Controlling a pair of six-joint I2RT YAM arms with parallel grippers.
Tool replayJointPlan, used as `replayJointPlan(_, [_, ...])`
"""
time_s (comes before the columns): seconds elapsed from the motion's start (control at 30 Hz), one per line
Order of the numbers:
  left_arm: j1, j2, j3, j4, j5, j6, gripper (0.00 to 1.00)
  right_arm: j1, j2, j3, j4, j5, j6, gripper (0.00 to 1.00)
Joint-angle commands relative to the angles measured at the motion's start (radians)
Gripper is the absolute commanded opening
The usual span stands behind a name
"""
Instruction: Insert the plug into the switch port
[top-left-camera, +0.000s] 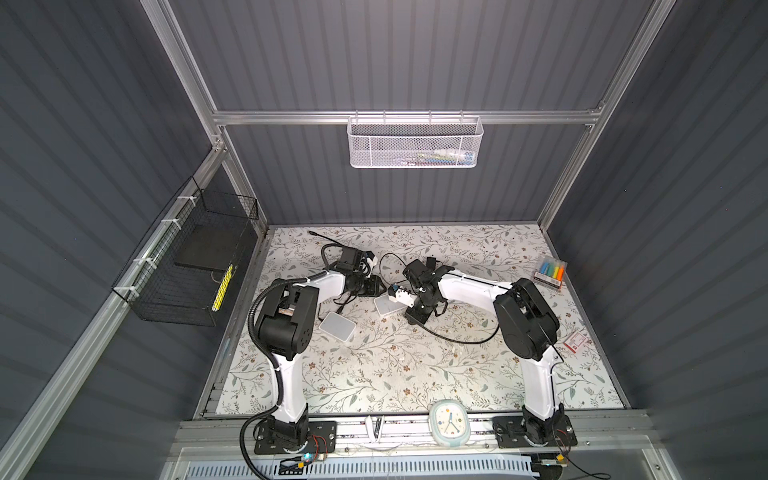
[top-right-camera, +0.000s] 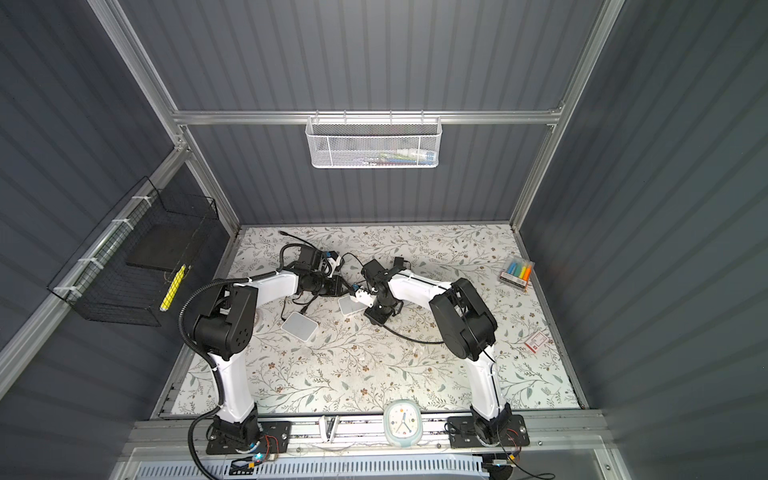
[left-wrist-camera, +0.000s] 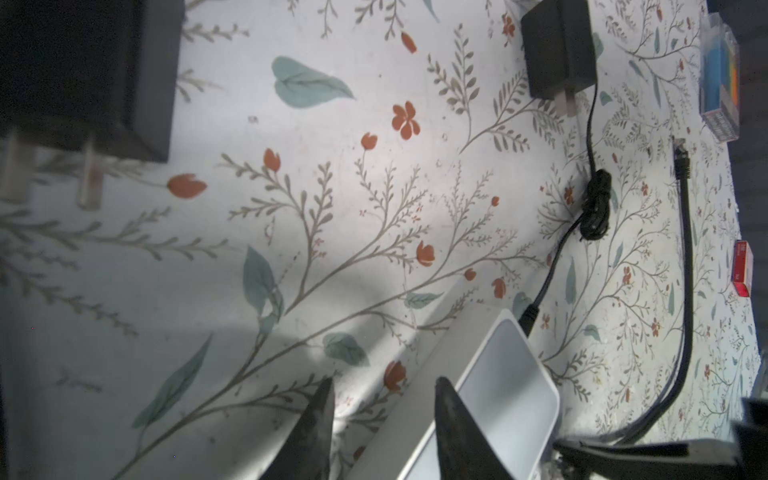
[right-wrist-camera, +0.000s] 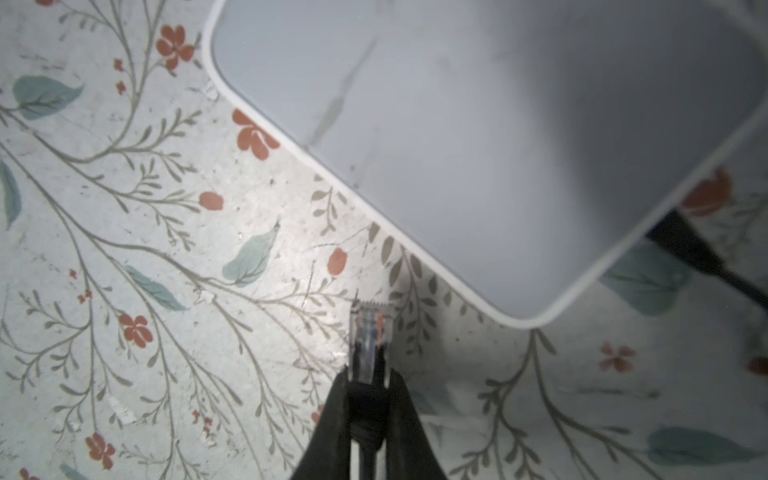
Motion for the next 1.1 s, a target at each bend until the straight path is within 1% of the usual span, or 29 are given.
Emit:
replayJointPlan(0.0, [-0.005, -0.019, -0.028, 0.031, 0.026, -0.015, 0.40, -0.009, 0.022, 0.028, -0.043, 0.006, 0.028, 0.00])
replayJointPlan(0.4, [-0.005, -0.059, -0.057, 0.021, 0.043, -0.016, 0.37, -0.015, 0.041, 0.024, -0.046, 0.031, 0.103, 0.00])
replayJointPlan(0.6, [-0.008, -0.104, -0.117, 0.037, 0.057, -0.046, 0.36, -0.017, 0.060, 0.040, -0.039, 0.041, 0.116, 0.00])
replayJointPlan(0.77, [-0.009, -0.157, -0.156, 0.009, 0.036, -0.033, 0.35, -0.022, 0.067, 0.046, -0.041, 0.060, 0.119, 0.00])
replayJointPlan(0.9, [-0.008, -0.171, -0.132, -0.016, 0.014, -0.005, 0.35, -0.031, 0.067, 0.052, -0.046, 0.072, 0.123, 0.00])
replayJointPlan(1.07, [-0.002, -0.102, -0.040, -0.029, 0.004, 0.035, 0.35, -0.033, 0.068, 0.057, -0.046, 0.076, 0.135, 0.00])
